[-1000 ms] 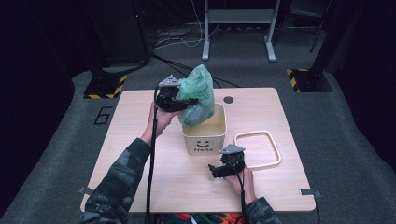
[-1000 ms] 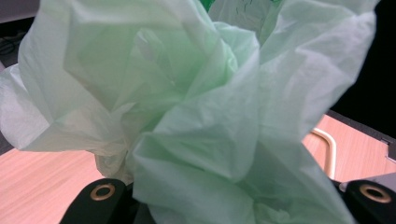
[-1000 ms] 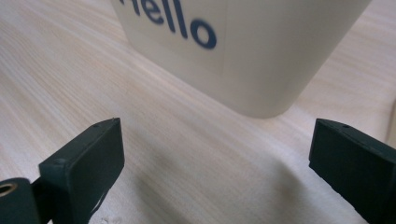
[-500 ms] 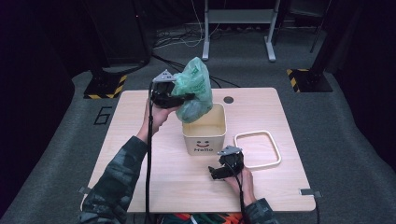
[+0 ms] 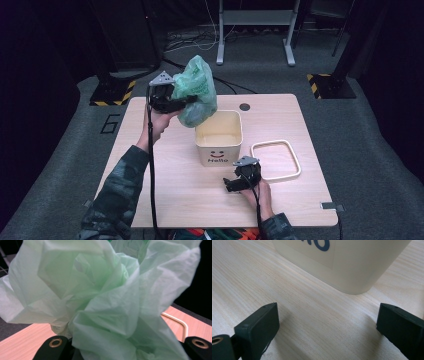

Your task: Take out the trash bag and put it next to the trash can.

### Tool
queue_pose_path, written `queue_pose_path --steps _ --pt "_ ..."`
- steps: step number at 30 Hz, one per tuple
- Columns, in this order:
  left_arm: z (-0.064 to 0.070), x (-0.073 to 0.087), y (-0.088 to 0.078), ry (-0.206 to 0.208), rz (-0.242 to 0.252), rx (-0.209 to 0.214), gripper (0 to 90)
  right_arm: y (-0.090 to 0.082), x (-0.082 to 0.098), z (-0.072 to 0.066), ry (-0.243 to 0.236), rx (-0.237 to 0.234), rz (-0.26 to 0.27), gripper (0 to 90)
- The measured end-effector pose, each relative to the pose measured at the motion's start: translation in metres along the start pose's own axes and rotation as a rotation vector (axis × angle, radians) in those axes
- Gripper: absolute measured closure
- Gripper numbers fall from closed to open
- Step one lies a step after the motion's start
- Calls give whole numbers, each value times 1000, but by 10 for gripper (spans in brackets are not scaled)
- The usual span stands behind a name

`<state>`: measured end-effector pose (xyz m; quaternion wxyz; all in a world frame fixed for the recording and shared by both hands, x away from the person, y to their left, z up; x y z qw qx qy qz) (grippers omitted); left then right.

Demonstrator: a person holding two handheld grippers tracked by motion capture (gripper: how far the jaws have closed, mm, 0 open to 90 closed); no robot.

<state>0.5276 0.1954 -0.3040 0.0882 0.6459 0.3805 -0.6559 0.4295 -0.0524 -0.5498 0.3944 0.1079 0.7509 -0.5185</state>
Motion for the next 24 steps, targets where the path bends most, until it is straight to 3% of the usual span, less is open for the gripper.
queue_pose_path --steps 12,24 --pt "-20 16 -21 -24 -2 -66 790 0 0 0 -2 1 0 39" --pt "-35 43 -20 -59 -47 -110 790 0 0 0 5 5 2 45"
Point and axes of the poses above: each handheld gripper's, and its own axes: y roughly forward along the jaws, x roughly out of its underside, z roughly to its right, the point moved 3 cm from there along y, roughly forward along the jaws, and after that the axes turned 12 degrees about y, right-handed, at the moved point
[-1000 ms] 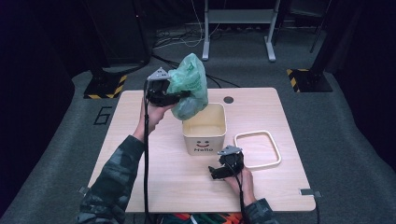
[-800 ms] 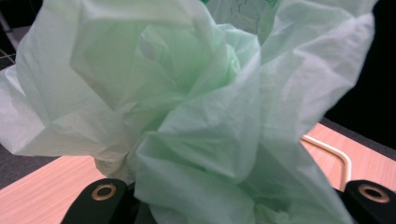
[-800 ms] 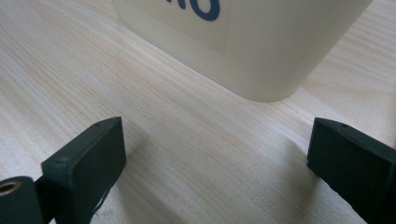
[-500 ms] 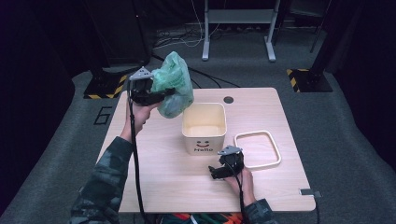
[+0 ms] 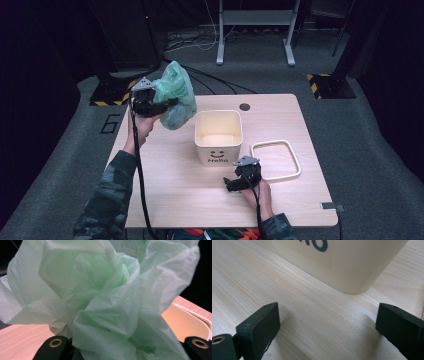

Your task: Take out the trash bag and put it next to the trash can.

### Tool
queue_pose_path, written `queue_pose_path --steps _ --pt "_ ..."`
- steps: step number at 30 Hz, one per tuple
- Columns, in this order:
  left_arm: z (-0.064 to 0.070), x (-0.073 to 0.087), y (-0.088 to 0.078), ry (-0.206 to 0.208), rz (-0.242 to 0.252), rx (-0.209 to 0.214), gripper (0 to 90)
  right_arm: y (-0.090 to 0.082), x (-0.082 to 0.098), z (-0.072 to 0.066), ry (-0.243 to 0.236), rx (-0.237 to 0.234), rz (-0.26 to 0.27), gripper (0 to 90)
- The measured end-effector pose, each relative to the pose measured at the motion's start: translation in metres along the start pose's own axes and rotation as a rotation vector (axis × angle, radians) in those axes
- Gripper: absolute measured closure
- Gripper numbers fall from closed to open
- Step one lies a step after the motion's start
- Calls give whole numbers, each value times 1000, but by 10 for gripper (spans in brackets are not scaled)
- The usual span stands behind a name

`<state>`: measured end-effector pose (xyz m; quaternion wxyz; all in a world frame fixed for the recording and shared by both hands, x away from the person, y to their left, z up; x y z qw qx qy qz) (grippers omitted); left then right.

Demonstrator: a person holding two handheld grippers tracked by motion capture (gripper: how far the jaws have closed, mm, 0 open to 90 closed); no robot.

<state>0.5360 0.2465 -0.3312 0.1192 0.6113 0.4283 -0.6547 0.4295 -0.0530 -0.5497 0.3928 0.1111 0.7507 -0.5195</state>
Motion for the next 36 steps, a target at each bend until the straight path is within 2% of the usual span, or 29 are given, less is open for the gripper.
queue_pose_path --steps 4,16,20,21,24,30,36 --pt "-5 8 2 9 -34 -36 790 0 0 0 0 0 0 45" --pt "-15 23 7 5 -84 -80 790 0 0 0 -1 -1 1 46" --pt "-17 32 11 20 -114 -95 790 0 0 0 2 2 1 47" --pt "-18 37 14 32 -139 -110 790 0 0 0 2 1 1 48" --pt "-20 42 16 42 -161 -129 790 0 0 0 1 1 3 48" --pt "-24 45 19 40 -180 -140 790 0 0 0 0 1 4 51" --pt "-28 52 23 15 -187 -134 790 0 0 0 -1 1 4 51"
Point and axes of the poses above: each handheld gripper's, and its own axes: y roughly forward along the jaws, x roughly out of its underside, z roughly to its right, the point moved 3 cm from there along y, roughly forward along the jaws, and after that the axes turned 12 degrees about y, right-handed, at the moved point
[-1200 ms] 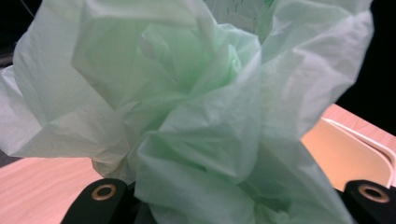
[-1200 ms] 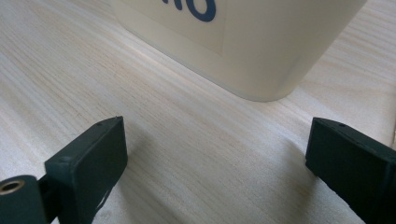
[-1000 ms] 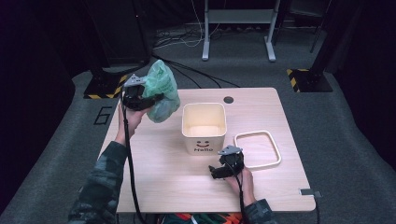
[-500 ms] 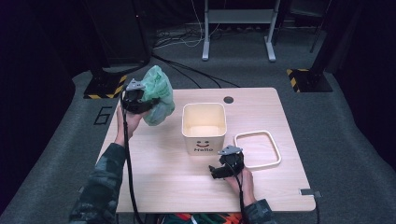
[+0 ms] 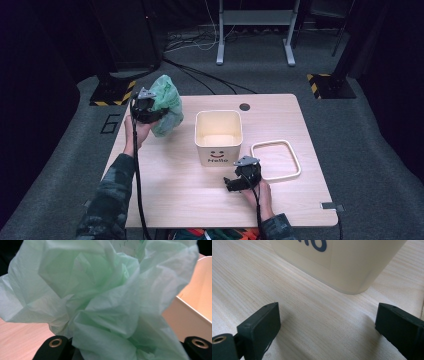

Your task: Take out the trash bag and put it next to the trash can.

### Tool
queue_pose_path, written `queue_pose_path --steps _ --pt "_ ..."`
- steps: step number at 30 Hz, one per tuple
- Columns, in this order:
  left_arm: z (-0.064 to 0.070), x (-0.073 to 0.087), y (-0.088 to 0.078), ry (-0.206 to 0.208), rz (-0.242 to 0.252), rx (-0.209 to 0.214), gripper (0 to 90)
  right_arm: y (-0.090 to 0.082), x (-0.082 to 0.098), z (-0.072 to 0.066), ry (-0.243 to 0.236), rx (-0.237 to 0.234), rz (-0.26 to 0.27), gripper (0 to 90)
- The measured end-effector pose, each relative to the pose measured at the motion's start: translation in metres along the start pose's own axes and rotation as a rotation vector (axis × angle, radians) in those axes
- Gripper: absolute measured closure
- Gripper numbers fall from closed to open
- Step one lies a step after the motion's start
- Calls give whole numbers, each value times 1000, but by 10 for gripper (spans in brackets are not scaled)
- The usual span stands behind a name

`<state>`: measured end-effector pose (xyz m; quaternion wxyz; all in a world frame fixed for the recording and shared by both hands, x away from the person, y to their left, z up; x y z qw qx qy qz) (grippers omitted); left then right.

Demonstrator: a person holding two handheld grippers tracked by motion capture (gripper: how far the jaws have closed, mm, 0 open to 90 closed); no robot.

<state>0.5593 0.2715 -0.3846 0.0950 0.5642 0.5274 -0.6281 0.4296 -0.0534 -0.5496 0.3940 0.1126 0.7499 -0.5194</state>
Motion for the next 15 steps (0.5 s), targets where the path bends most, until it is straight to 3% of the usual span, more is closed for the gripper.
queue_pose_path --steps 8,15 --pt "-1 15 18 -48 -14 30 789 0 0 0 -1 -1 0 52" --pt "-4 30 36 -85 -54 47 787 0 0 0 2 -1 1 54"
Point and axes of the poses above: each handheld gripper's, and its own axes: y roughly forward along the jaws, x roughly out of its underside, z roughly to its right, the point moved 3 cm from there along y, roughly forward along the jaws, and after that the axes turned 12 degrees about y, right-handed, at the moved point
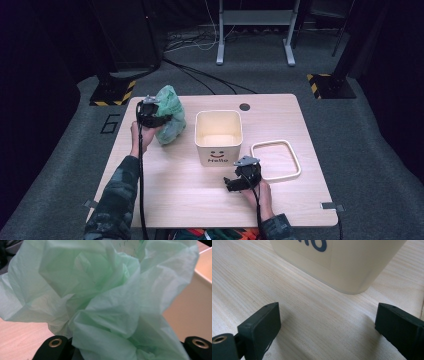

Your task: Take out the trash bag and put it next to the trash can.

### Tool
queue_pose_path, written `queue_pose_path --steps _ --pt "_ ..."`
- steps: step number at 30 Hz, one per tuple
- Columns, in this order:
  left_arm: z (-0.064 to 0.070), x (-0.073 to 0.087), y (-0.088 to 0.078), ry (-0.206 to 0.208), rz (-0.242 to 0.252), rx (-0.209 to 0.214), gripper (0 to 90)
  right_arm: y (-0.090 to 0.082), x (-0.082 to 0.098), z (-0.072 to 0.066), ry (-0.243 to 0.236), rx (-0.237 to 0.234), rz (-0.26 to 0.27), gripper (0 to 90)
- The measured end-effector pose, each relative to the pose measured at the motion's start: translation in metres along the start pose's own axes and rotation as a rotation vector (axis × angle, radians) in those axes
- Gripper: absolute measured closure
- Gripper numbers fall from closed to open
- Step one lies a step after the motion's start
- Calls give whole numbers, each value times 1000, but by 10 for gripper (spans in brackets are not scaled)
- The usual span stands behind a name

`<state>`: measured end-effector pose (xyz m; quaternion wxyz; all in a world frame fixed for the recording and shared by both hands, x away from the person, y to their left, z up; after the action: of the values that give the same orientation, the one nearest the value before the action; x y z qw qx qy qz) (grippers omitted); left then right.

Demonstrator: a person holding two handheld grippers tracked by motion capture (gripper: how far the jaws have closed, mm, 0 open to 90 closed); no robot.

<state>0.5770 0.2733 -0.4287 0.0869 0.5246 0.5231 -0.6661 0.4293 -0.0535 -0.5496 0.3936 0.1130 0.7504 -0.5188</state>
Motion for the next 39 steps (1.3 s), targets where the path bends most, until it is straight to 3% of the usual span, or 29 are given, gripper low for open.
queue_pose_path --steps 12,17,18,19,20,24,27,33,39 --pt "-5 8 3 -36 6 17 706 0 0 0 -1 1 1 55" --pt "-3 11 1 -64 -7 20 399 0 0 0 1 0 0 55" --pt "-3 12 0 -72 -6 19 280 0 0 0 0 1 1 55" --pt "-2 12 -1 -79 -8 18 280 0 0 0 0 1 1 55" --pt "-1 14 -3 -76 -6 7 220 0 0 0 1 0 0 55" --pt "3 18 -5 -62 -16 -1 170 0 0 0 0 1 1 55" --pt "5 22 -7 -87 -13 16 147 0 0 0 2 1 1 56" --pt "12 34 -12 -90 -23 15 87 0 0 0 3 2 1 57" --pt "19 48 -14 -53 -46 -14 96 0 0 0 1 1 2 59"
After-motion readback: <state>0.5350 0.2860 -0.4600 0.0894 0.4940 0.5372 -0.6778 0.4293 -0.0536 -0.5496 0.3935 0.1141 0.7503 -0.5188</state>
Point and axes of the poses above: each handheld gripper's, and its own axes: y roughly forward along the jaws, x roughly out of its underside, z roughly to its right, the point moved 3 cm from there along y, roughly forward along the jaws, and after that the axes turned 12 degrees about y, right-handed, at the moved point
